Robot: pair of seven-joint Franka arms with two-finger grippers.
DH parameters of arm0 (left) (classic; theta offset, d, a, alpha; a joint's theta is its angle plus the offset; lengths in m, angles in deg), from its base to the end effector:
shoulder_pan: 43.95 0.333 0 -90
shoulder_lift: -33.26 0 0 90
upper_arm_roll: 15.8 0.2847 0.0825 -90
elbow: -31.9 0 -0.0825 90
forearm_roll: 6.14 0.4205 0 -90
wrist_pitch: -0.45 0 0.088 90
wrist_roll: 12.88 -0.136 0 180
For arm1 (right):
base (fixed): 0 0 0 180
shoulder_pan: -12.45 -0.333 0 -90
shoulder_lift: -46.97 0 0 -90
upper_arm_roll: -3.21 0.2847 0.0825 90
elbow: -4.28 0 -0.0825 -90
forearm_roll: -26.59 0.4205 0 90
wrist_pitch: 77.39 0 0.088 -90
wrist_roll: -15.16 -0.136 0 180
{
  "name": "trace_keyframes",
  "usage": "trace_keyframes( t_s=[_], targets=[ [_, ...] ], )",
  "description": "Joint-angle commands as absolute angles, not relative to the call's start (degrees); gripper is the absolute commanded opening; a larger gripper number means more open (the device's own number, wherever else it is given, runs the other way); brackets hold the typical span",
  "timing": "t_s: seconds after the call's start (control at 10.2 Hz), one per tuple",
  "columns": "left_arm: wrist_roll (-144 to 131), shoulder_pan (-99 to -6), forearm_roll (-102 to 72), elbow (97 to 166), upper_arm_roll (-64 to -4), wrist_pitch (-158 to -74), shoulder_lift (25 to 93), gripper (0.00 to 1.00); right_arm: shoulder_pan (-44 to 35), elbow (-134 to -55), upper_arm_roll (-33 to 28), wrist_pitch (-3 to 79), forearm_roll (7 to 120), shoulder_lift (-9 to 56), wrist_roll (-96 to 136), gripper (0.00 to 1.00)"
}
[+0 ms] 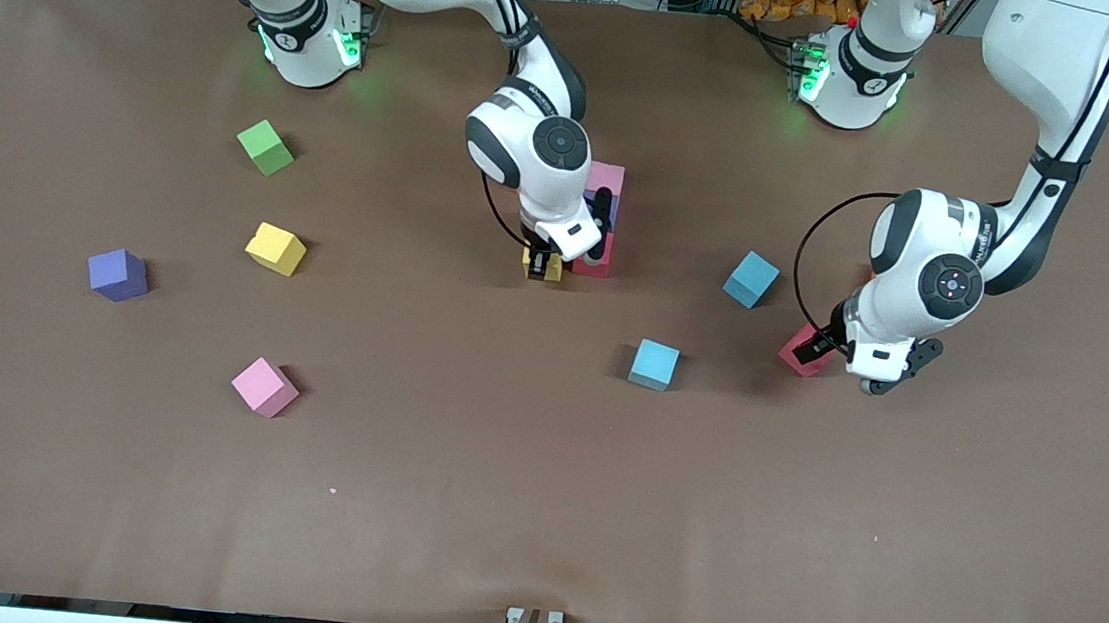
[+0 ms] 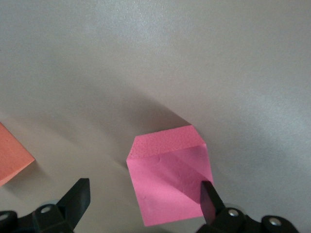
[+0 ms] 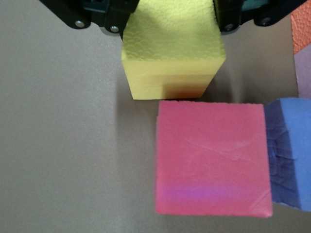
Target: Form number 2 with 11 blocks
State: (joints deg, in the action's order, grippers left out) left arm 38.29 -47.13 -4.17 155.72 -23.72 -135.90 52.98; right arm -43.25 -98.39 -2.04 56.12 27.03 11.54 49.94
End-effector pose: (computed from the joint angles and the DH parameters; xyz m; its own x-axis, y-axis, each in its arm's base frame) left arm 0.5497 -0.1114 0.1399 0.7727 0.6274 -0.0962 0.6225 -0.7787 -0.0781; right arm 0.4151 0.5026 0.1182 0.0733 0.9931 -0.0911 0.9972 -0.0741 -0.0050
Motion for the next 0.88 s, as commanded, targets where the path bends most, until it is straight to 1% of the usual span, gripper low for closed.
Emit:
trace_keyframes(
  t_s=[0.0, 0.59, 0.68, 0.78],
  targets=[
    [40.81, -47.73, -5.44, 154.25, -23.54, -136.48, 54.09, 1.00, -44.51, -97.24, -2.33, 54.63, 29.14, 10.76, 48.48, 0.25],
    [40.91, -47.99, -5.35, 154.16, -23.54, -138.06, 56.46, 1.00, -45.56, -97.24, -2.33, 54.63, 29.23, 10.67, 46.80, 0.27],
    [40.91, -47.99, -5.35, 154.16, -23.54, -138.41, 56.81, 1.00, -45.56, -97.24, -2.33, 54.63, 29.23, 10.67, 46.80, 0.39],
    [40.91, -48.25, -5.35, 154.16, -23.54, -138.77, 57.43, 1.00, -45.56, -97.24, -2.33, 54.63, 29.23, 10.67, 46.80, 0.91]
  ],
)
